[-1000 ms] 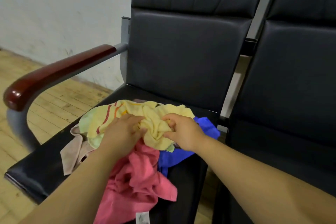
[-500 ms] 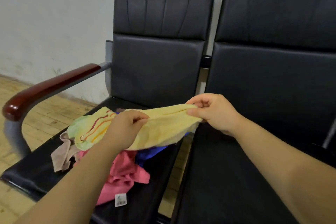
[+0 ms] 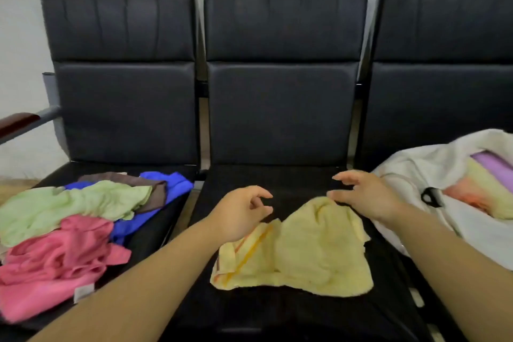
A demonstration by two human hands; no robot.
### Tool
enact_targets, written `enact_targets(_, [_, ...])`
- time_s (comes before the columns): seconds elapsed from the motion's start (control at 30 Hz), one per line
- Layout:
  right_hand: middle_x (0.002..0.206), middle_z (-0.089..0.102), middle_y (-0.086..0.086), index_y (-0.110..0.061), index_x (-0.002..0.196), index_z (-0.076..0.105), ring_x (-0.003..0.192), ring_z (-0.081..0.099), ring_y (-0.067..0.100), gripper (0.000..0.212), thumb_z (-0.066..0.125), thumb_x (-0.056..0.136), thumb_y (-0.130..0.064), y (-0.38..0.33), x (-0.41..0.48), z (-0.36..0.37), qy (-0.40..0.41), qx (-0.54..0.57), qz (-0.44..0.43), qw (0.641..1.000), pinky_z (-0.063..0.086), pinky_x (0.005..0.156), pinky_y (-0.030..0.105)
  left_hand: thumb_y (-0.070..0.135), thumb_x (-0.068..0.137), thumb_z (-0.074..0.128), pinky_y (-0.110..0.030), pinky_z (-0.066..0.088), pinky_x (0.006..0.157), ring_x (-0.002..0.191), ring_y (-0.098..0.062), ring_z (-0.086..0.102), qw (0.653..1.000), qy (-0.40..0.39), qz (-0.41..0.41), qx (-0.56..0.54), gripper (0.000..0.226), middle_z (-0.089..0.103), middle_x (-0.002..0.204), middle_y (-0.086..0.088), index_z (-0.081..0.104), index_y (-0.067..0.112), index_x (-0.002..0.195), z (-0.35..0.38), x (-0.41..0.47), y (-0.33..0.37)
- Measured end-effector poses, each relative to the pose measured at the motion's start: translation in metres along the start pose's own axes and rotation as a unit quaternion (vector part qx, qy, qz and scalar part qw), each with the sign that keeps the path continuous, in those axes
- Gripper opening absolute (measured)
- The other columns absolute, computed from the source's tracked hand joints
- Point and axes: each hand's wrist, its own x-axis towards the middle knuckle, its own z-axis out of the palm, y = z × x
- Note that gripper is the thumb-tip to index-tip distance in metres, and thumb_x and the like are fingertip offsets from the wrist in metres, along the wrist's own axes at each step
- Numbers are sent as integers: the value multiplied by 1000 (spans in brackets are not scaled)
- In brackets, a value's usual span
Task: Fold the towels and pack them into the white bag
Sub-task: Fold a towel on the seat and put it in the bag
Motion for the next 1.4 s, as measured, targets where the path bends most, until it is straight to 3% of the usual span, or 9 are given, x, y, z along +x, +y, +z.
enact_targets(0.13, [115, 57, -18, -40, 113, 62, 96, 60, 2, 35, 79, 83, -43, 31, -34, 34, -54, -125, -71, 988, 46, 76, 16, 43, 95, 66, -30, 52, 96, 108, -5, 61, 980, -152, 10, 128, 41, 60, 119, 16, 58, 36, 134, 23, -17, -21])
enact_targets(0.27, [107, 64, -20, -42, 113, 66, 93, 64, -1, 33, 79, 83, -42, 45, -61, 82, -195, -105, -90, 971, 52, 88, 20, 44, 99, 58, -26, 35, 113, 136, -7, 40, 950, -219, 24, 223, 48, 46, 148, 19, 48, 37, 145, 33, -27, -51])
enact_targets(0.37, [130, 58, -23, -39, 138, 56, 121, 54, -2, 50, 69, 92, -49, 54, -74, 110, -263, -154, -119, 945, 41, 104, 17, 39, 104, 50, -23, 30, 113, 137, -6, 35, 937, -254, 8, 239, 45, 48, 146, 18, 44, 37, 149, 34, -33, -61])
enact_targets(0.47, [148, 48, -18, -37, 147, 47, 136, 42, 7, 53, 57, 97, -54, 55, -71, 119, -243, -227, -149, 931, 32, 110, 20, 32, 107, 44, -21, 34, 106, 126, -6, 43, 944, -254, -13, 212, 41, 53, 130, 16, 44, 36, 148, 32, -38, -67])
enact_targets(0.63, [121, 62, -20, -35, 124, 65, 114, 56, 4, 36, 58, 95, -55, 53, -60, 121, -173, -240, -160, 942, 44, 96, 21, 16, 104, 45, -1, 39, 85, 108, 4, 59, 975, -202, -39, 89, 41, 60, 124, 16, 48, 34, 141, 37, -51, -78])
enact_targets(0.87, [116, 64, -21, -32, 118, 71, 110, 54, -1, 31, 66, 93, -48, 31, -82, 158, -214, -152, -255, 931, 41, 96, 16, 30, 88, 74, -15, 47, 81, 96, 0, 59, 983, -150, -25, 102, 35, 63, 109, 17, 60, 41, 118, 44, -59, -95])
enact_targets(1.1, [82, 61, -18, -40, 105, 70, 77, 60, 4, 20, 77, 89, -32, 29, -82, 149, -209, -124, -140, 960, 44, 68, 13, 36, 92, 66, -33, 35, 102, 105, -4, 45, 968, -111, 59, 218, 27, 59, 92, 23, 59, 46, 116, 24, -61, -92])
enact_targets(1.23, [63, 54, -13, -32, 91, 74, 57, 48, 4, 19, 84, 82, -19, 13, -76, 119, -183, -15, -115, 976, 39, 57, 13, 30, 92, 68, -32, 37, 100, 94, 4, 52, 985, -49, 100, 135, 23, 61, 82, 17, 58, 47, 103, 4, -63, -65])
enact_targets(1.4, [52, 48, -21, -19, 90, 74, 51, 42, 1, 17, 81, 82, -5, -6, -81, 77, -178, 91, -119, 973, 38, 54, 13, 18, 96, 67, -41, 58, 79, 80, -18, 69, 989, -78, 104, -67, 14, 71, 84, 0, 65, 31, 99, -14, -76, -14])
